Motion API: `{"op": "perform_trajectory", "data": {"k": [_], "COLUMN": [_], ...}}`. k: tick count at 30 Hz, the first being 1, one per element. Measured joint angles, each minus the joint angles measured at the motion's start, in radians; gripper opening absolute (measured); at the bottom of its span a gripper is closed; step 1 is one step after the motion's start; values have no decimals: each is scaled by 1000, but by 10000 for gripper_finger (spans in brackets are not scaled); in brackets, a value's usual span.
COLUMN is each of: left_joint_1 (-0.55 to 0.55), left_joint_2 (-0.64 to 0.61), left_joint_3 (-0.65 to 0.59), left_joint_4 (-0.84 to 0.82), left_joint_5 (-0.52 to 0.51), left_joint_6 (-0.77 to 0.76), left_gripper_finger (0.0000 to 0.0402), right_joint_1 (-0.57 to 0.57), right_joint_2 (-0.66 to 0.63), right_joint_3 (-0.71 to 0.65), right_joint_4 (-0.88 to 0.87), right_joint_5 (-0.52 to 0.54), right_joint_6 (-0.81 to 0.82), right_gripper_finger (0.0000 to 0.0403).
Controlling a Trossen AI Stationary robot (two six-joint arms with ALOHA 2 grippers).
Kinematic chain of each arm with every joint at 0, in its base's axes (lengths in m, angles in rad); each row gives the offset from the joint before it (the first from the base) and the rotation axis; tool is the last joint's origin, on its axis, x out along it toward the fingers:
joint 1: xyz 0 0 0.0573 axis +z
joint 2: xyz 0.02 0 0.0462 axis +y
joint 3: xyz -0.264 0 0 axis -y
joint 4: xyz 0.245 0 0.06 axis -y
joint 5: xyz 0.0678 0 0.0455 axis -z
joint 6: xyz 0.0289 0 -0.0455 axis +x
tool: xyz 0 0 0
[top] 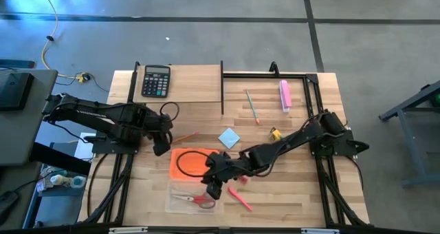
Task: Pack school essentials
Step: Put the yellow pencil in the orange supply box
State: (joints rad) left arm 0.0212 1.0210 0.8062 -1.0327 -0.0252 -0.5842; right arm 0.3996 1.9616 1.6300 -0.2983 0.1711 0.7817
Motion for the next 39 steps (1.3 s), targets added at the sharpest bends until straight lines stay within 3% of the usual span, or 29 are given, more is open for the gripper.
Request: {"op": "perform_trajectory", "data": {"k": [6, 12, 21, 32, 39], "left_joint_1": [0, 0, 0, 0, 41], "left_joint_2": [0, 0, 0, 37, 160], "left_joint_3": [0, 0, 0, 0, 0], "left_joint_4": [75, 214, 425, 488, 492], "left_joint_5": [-4, -16, -83, -160, -160], "left_joint_6": [74, 176, 301, 378, 318], "left_gripper_finger": [134, 163, 163, 162, 161], "right_joint_1": [-2, -7, -25, -69, -81], "right_joint_2": [-10, -9, -9, -8, -87], "right_joint_3": [136, 304, 516, 718, 652], "right_joint_4": [-164, -382, -766, -1141, -1270], "right_joint_5": [128, 249, 361, 389, 463], "right_joint_6": [-57, -130, -262, -418, -395], "right_gripper_finger": [128, 128, 128, 128, 128]}}
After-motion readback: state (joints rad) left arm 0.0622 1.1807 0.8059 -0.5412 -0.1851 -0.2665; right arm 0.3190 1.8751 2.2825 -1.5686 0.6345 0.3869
